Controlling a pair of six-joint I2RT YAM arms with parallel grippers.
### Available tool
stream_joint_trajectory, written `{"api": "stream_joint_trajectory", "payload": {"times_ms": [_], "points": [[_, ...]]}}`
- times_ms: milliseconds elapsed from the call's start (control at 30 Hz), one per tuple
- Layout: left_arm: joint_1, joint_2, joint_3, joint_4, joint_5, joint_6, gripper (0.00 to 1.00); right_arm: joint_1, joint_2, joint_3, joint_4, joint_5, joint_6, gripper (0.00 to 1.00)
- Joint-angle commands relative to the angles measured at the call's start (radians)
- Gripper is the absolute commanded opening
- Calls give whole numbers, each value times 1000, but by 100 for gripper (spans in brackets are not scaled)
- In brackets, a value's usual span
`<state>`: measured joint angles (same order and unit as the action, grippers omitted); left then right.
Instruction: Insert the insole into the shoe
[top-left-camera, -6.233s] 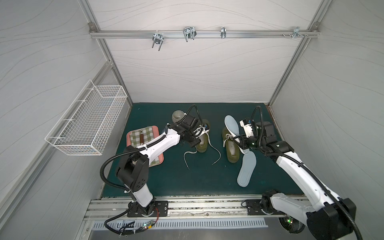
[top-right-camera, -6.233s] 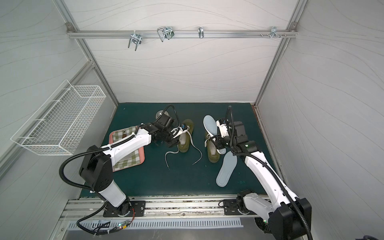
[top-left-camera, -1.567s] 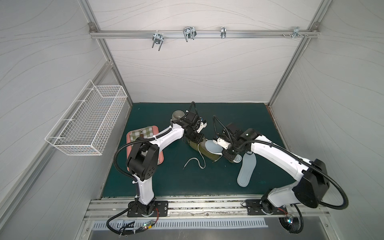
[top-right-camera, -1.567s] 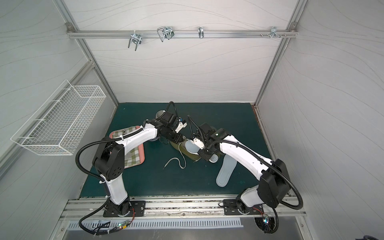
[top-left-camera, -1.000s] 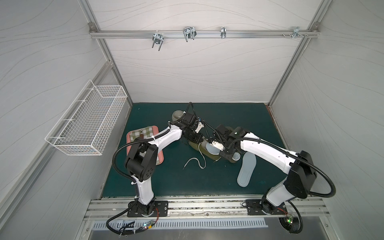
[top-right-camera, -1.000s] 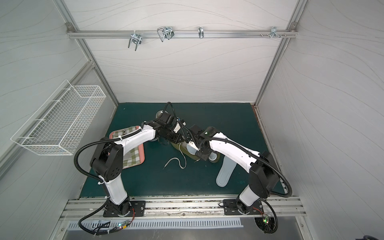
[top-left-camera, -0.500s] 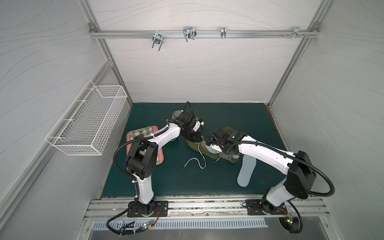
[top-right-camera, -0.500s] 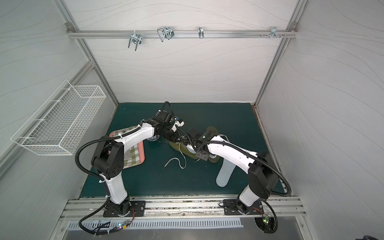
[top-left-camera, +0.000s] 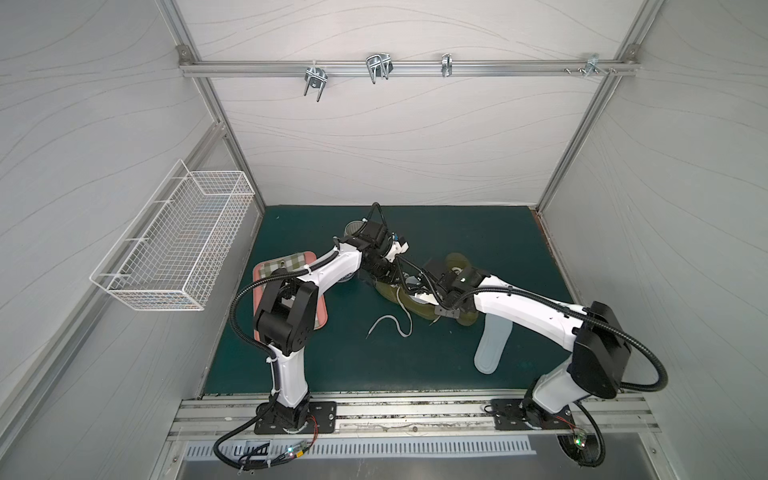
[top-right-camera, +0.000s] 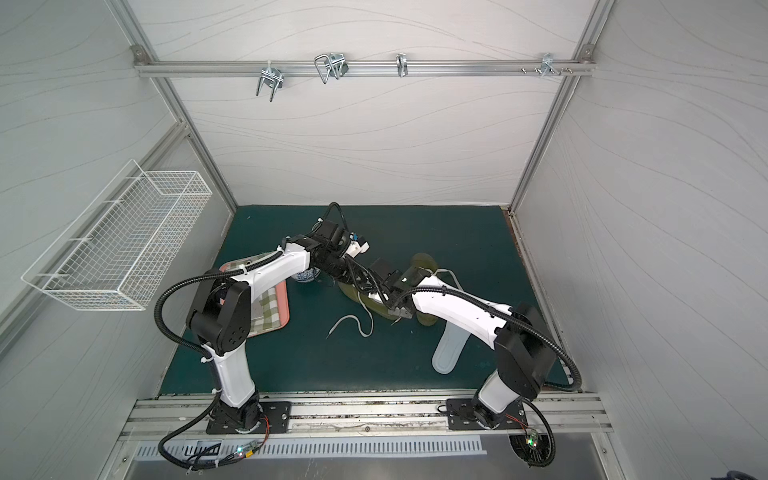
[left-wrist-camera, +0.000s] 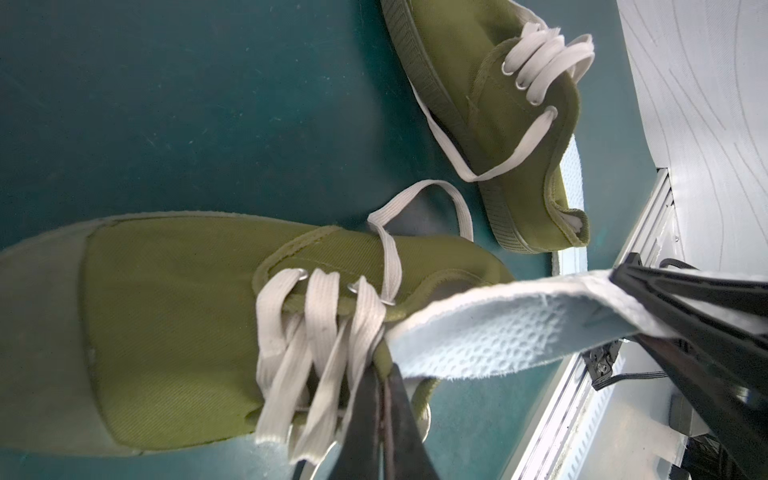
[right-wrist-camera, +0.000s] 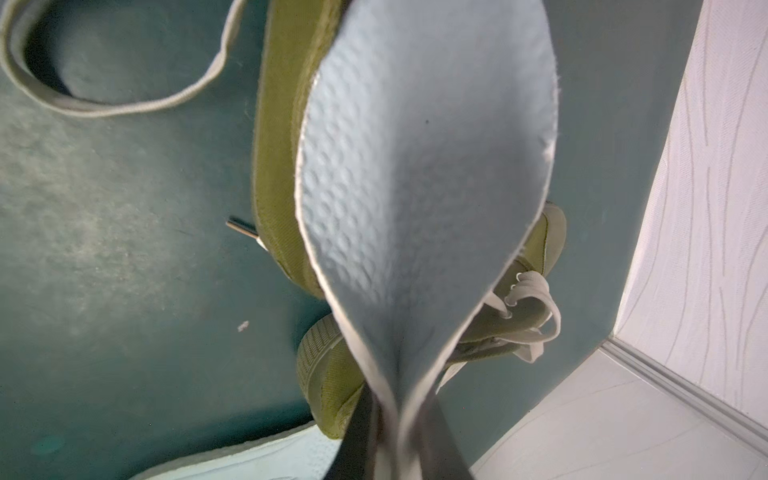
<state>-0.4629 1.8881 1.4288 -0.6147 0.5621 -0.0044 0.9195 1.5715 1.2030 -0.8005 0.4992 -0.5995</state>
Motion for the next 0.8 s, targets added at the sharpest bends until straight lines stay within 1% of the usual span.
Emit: {"api": "stream_joint_trajectory", "payload": {"times_ms": [0,267,433,633,767], "points": [[-3,19,62,6,47,10,0,-1,10,-7,11,3,-51,14],[-2,21,66,-8,41,11,0,-4,1,-19,-3,-3,-53,14],[-3,13,67,-12,44,13,0,-30,-20,-24,0,4,-36,13],[-2,25,80,-32,50,11,0,-27,-32,-22,11,35,-52,13],[-3,28,83,-34,51,6,0,-5,-21,-20,6,18,-64,13]]}}
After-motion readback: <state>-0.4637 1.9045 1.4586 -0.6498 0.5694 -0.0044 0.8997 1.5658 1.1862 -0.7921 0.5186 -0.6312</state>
